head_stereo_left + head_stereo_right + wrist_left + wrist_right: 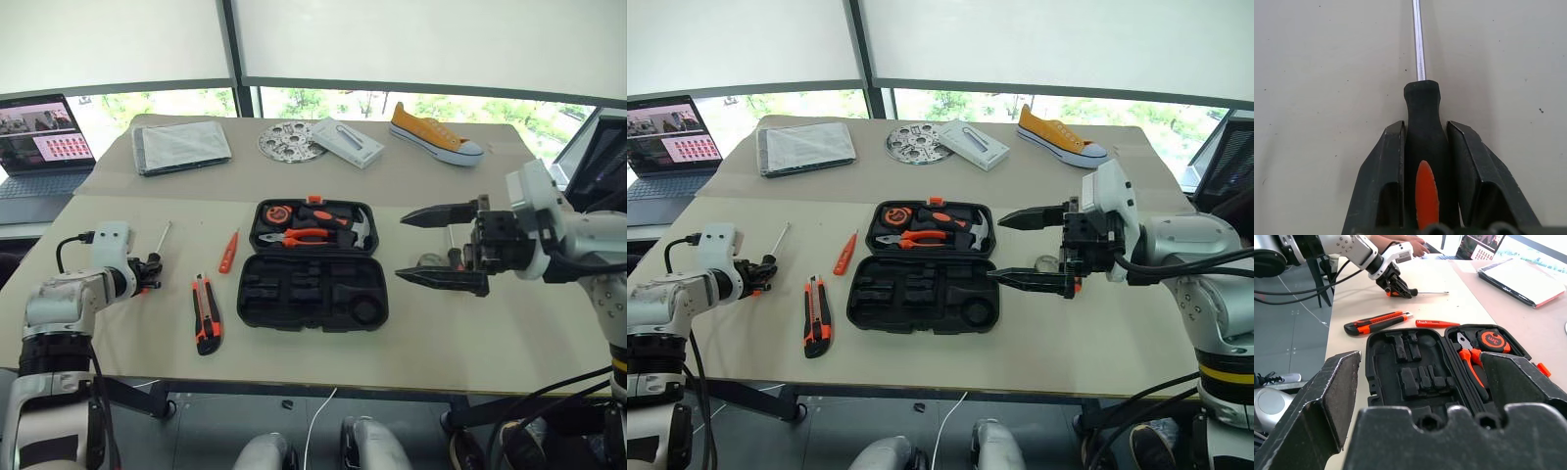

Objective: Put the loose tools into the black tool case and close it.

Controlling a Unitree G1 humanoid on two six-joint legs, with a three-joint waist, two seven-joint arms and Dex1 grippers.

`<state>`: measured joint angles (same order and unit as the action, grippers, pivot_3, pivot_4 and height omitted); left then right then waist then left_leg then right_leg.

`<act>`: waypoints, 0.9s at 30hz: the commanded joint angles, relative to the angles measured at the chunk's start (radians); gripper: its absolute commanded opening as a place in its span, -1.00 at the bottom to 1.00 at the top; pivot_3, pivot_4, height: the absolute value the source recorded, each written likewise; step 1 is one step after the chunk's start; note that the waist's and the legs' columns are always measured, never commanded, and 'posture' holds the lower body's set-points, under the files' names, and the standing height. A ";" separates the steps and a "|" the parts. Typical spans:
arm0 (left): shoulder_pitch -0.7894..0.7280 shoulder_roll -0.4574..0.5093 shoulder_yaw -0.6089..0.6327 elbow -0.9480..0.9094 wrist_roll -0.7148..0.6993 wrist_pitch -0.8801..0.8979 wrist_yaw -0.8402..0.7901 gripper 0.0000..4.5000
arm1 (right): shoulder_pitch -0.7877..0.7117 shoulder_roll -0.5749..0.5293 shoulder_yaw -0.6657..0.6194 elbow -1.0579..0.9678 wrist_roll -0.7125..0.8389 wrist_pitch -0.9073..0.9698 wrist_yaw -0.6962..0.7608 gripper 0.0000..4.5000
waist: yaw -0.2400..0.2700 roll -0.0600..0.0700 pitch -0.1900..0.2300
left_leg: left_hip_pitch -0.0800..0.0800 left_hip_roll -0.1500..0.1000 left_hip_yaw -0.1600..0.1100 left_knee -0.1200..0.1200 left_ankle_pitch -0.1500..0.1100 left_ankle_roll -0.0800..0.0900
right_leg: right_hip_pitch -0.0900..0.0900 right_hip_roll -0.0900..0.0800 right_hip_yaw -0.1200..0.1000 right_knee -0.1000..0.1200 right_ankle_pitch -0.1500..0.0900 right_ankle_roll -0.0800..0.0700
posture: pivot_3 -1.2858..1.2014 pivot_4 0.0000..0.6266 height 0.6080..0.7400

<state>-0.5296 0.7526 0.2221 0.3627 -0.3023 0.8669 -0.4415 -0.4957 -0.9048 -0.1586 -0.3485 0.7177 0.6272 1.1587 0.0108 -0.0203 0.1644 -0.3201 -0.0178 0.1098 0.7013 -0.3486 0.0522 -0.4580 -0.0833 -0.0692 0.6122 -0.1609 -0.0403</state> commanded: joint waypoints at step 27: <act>-0.424 -0.100 -0.595 0.206 0.314 -0.937 -0.865 -0.62 | 0.381 -0.023 -0.221 -0.221 0.052 0.053 -0.212 1.00 | 0.005 -0.004 0.003 | -0.021 0.003 0.000 0.014 0.006 0.012 | -0.001 -0.010 -0.026 -0.002 -0.001 0.003 | 0.03 -0.52 0.89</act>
<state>-0.9230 0.6645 -0.3819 0.5353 0.0023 -0.0209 -1.2973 -0.1167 -0.9309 -0.3397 -0.5384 0.7521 0.6798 0.9627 0.0155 -0.0242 0.1670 -0.3418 -0.0151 0.1093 0.7151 -0.3422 0.0645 -0.4586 -0.0930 -0.0955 0.6099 -0.1620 -0.0368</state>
